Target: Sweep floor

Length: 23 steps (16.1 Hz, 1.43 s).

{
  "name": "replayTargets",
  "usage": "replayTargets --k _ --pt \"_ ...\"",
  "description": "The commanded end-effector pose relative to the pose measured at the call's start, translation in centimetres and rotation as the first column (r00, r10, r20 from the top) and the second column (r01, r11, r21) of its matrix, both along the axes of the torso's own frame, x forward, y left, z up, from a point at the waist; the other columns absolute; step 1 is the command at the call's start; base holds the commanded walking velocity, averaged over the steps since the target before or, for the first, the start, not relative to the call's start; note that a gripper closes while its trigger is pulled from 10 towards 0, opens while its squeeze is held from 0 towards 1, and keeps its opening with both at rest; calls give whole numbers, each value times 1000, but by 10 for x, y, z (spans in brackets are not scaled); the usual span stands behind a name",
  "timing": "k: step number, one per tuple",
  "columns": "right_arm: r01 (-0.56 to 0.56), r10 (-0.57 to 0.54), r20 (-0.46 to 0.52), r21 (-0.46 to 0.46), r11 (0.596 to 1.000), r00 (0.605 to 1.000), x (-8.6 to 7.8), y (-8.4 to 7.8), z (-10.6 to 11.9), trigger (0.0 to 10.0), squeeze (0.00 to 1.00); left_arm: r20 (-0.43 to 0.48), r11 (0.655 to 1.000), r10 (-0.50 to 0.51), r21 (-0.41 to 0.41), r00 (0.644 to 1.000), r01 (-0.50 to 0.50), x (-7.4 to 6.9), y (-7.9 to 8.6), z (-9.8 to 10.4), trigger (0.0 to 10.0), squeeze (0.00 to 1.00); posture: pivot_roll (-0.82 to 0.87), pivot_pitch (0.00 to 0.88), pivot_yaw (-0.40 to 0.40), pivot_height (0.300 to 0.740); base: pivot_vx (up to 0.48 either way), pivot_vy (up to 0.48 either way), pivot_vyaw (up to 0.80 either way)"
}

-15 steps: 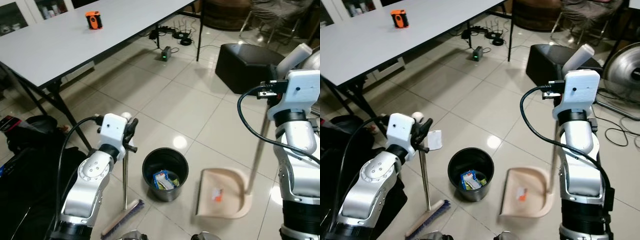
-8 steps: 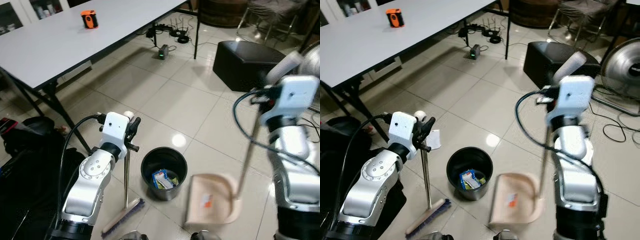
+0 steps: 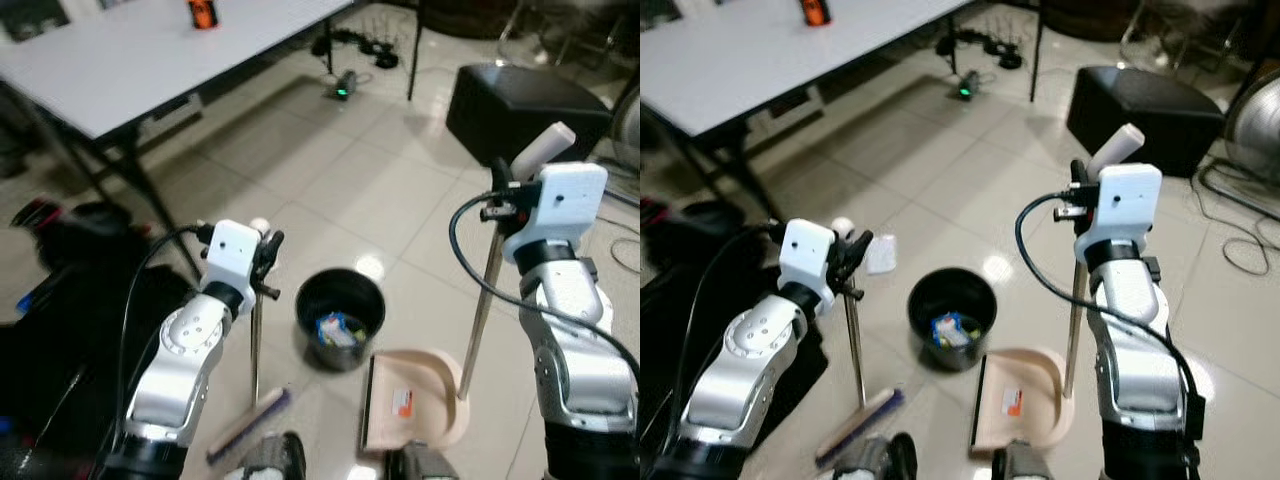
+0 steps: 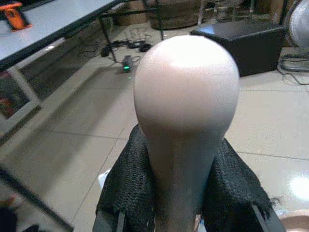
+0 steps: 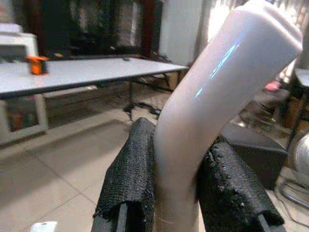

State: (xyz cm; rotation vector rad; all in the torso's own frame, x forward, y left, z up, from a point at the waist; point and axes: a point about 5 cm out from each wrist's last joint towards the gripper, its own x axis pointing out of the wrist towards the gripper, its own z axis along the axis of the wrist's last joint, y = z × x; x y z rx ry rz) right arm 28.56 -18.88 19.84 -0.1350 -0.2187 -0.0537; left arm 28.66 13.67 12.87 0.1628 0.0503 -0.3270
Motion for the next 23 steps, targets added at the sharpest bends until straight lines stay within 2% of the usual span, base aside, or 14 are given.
replayTargets --k 1,5,8,9,13,17,19,21,23 --pt "-23 23 24 1 1000 999 0 6 7 10000 0 21 1000 8 12 1000 -8 0 4 3 10000 0 -117 75 85 740 -322 0 0" --pt "-19 19 15 -18 1000 1000 0 6 8 10000 0 17 1000 6 25 1000 -6 2 5 3 10000 0 -120 74 90 740 -77 0 0" --pt "11 -12 -60 -15 1000 998 0 3 -1 10000 0 20 1000 8 16 1000 -9 5 3 6 10000 0 -109 73 90 740 0 0 0" --pt "33 -30 -77 35 999 997 -1 1 -6 10000 0 17 1000 4 18 1000 -4 7 2 6 10000 0 -93 70 90 740 0 0 -800" --pt "65 -56 -101 92 994 993 -5 3 -14 10000 0 23 998 47 29 999 -48 7 7 8 10000 0 -71 69 83 740 0 0 -800" --pt "61 -52 -110 81 995 993 -10 5 -15 10000 0 29 998 48 39 998 -49 6 9 7 10000 0 -83 64 76 740 0 0 -800" --pt "45 -40 -99 49 998 994 -14 4 -10 10000 0 37 997 69 38 997 -70 6 8 5 10000 0 -117 75 32 740 0 0 -800" --pt "54 -49 -101 51 997 994 -15 0 -9 10000 0 50 997 65 29 997 -66 4 3 6 10000 0 -120 75 21 740 0 0 -800" --pt "62 -60 -55 48 997 997 -11 -3 2 10000 0 111 1000 7 12 994 -8 3 -7 16 10000 0 -134 83 28 740 0 0 -800"
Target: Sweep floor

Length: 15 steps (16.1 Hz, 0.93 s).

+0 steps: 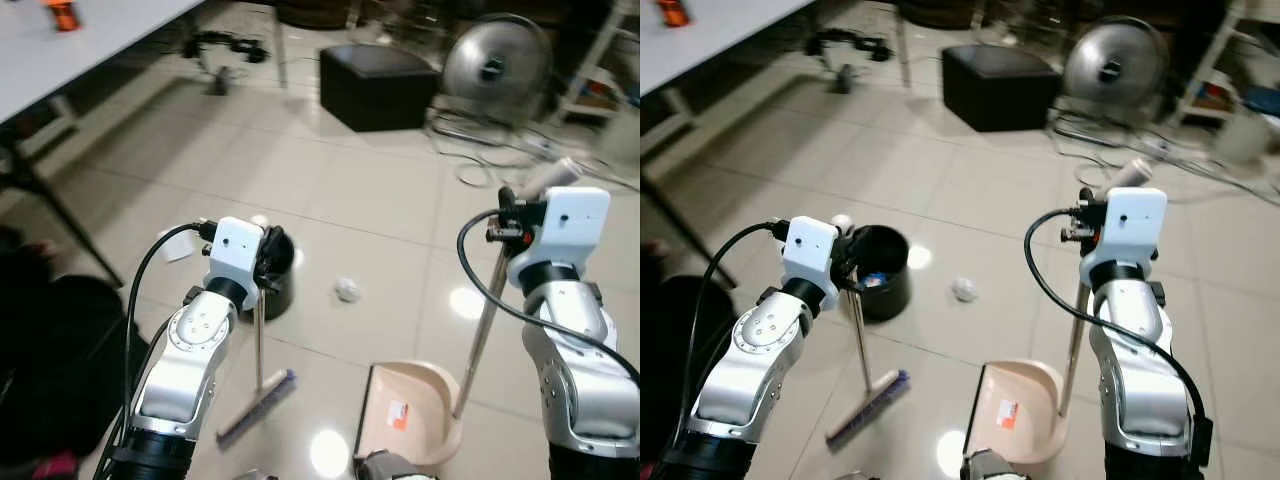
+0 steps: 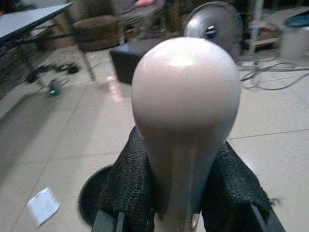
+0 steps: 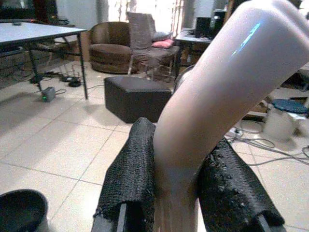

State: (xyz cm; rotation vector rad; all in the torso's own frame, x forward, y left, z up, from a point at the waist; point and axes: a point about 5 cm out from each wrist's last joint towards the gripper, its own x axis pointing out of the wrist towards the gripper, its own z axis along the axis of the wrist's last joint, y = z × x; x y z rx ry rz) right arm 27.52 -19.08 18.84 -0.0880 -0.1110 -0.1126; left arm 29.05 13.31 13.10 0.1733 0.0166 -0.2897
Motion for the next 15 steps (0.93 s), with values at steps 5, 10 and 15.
replayTargets --k 5,10,15 --pt "32 -33 90 15 999 995 -2 -7 20 10000 0 191 993 -98 -41 977 108 -2 -22 35 10000 0 -120 80 35 740 0 0 -800" --pt "-2 1 66 21 1000 998 1 1 14 10000 0 211 996 -84 -24 974 91 5 -21 39 10000 0 -105 88 58 740 303 0 -320" --pt "9 -13 68 53 999 998 0 -2 13 10000 0 258 994 -81 -54 963 98 15 -27 56 10000 0 -104 85 65 740 368 0 -105"
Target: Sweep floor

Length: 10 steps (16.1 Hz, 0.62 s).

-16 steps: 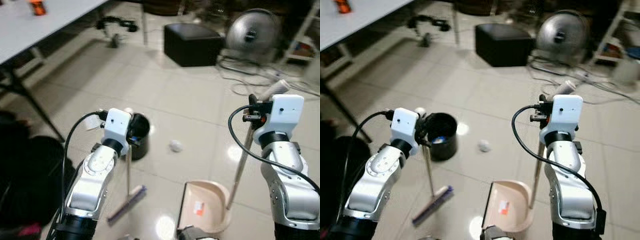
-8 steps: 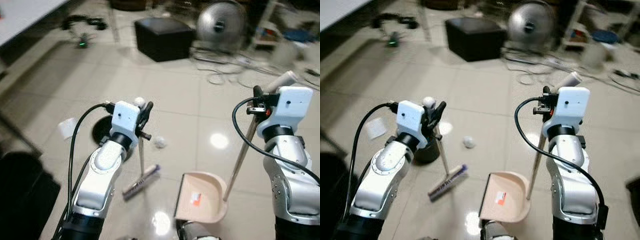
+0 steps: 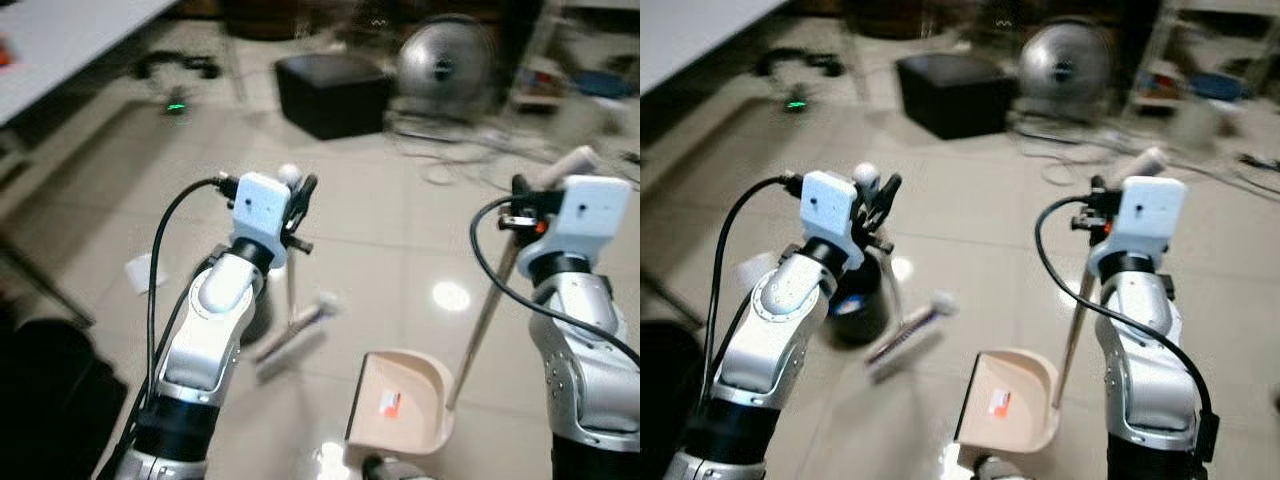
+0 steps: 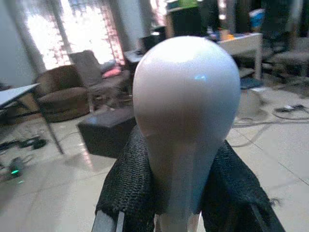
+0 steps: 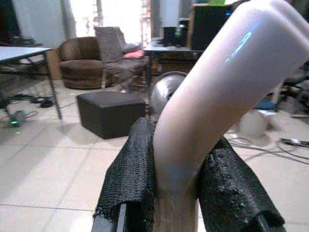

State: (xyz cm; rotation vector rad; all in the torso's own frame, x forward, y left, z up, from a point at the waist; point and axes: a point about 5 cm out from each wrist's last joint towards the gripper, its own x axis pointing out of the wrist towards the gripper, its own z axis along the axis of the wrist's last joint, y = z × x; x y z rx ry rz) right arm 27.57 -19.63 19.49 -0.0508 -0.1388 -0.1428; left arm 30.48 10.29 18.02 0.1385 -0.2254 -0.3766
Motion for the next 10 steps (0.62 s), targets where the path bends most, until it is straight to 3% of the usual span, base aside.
replayTargets --k 1,4,10 --pt "-15 15 38 15 1000 999 0 4 7 10000 0 35 1000 17 -1 999 -17 1 3 7 10000 0 -105 85 65 740 364 0 -525" --pt "-8 8 36 15 1000 999 0 3 7 10000 0 28 1000 25 4 999 -25 2 5 4 10000 0 -103 79 64 740 369 0 -800" --pt "-14 14 42 15 1000 999 0 5 7 10000 0 27 999 34 -4 999 -34 3 8 4 10000 0 -103 63 68 740 367 0 0"
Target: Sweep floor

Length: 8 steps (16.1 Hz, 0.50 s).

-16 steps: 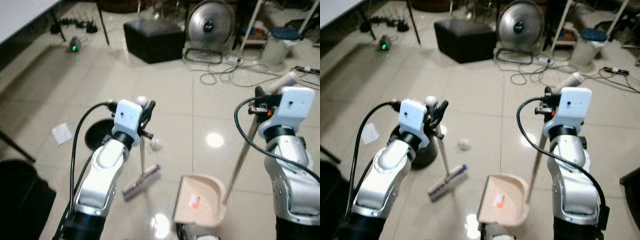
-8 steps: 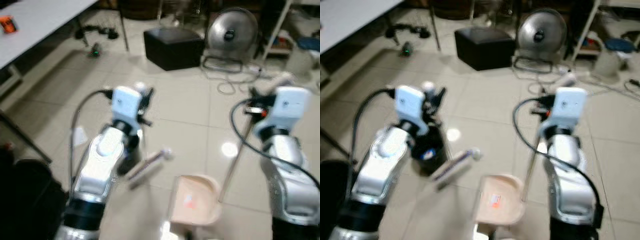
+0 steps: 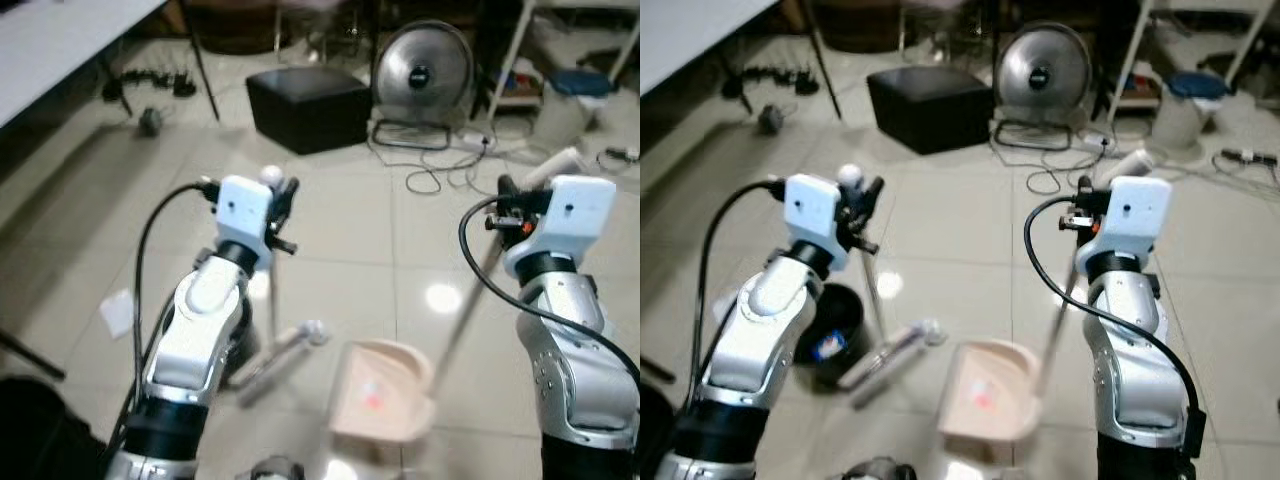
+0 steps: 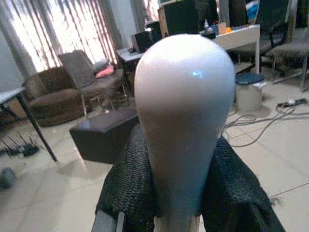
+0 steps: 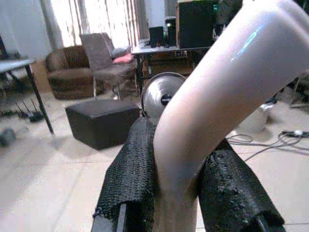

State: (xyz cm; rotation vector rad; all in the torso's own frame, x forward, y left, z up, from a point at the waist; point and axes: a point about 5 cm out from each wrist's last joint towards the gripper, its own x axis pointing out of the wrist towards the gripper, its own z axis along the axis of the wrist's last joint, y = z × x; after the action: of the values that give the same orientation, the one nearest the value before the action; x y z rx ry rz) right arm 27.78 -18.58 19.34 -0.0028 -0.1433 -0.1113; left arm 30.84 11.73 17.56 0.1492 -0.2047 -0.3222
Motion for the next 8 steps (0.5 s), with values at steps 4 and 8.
replayTargets --k 4,8 --pt "25 -24 31 -27 999 999 -2 -5 7 10000 0 46 1000 -19 -17 999 20 1 -6 10 10000 0 -96 65 64 740 368 0 0" --pt "18 -18 30 -24 1000 999 -2 -5 7 10000 0 43 1000 21 4 999 -21 1 -1 7 10000 0 -91 72 64 740 368 0 -600"
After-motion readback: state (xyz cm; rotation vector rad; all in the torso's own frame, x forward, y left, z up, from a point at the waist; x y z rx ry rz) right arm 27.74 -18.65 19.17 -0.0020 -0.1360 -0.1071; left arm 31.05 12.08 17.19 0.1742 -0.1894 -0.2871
